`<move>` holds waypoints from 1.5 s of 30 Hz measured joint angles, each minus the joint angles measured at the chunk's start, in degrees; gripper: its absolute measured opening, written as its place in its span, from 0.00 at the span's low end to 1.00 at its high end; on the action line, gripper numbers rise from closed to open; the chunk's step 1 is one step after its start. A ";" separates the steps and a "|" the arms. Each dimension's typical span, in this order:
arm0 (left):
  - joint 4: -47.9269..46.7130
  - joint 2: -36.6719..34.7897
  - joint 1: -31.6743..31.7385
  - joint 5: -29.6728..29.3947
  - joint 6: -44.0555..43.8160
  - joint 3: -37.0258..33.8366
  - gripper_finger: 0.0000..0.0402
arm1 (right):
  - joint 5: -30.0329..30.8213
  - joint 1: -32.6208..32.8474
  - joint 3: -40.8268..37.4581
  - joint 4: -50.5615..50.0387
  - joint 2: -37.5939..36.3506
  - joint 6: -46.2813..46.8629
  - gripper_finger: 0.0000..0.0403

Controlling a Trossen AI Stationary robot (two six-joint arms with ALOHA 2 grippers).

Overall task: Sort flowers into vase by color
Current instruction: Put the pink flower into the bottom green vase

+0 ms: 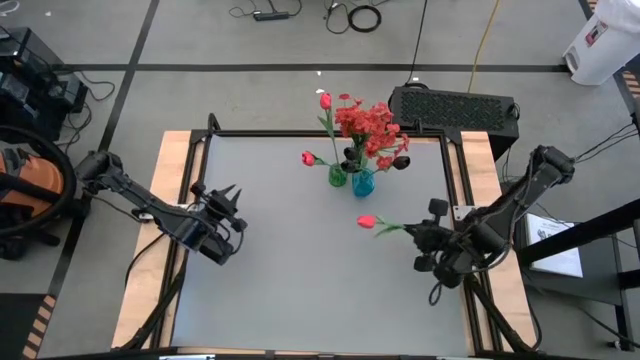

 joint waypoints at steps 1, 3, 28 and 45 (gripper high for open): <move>-0.23 -0.31 -0.25 -0.55 -1.80 -1.30 0.24 | 0.28 0.62 -1.97 1.17 -1.49 1.25 0.00; -0.07 -0.65 -0.75 -2.14 -5.88 -3.51 0.24 | 1.48 1.85 -6.32 5.69 -4.34 3.10 0.00; 11.49 -0.76 -11.26 -18.39 -19.39 -8.15 0.24 | -12.78 -15.98 -25.42 88.05 3.83 -43.81 0.00; 28.90 2.50 -11.22 -18.36 -8.71 -8.08 0.24 | -29.99 -30.75 -25.07 115.79 19.06 -47.58 0.00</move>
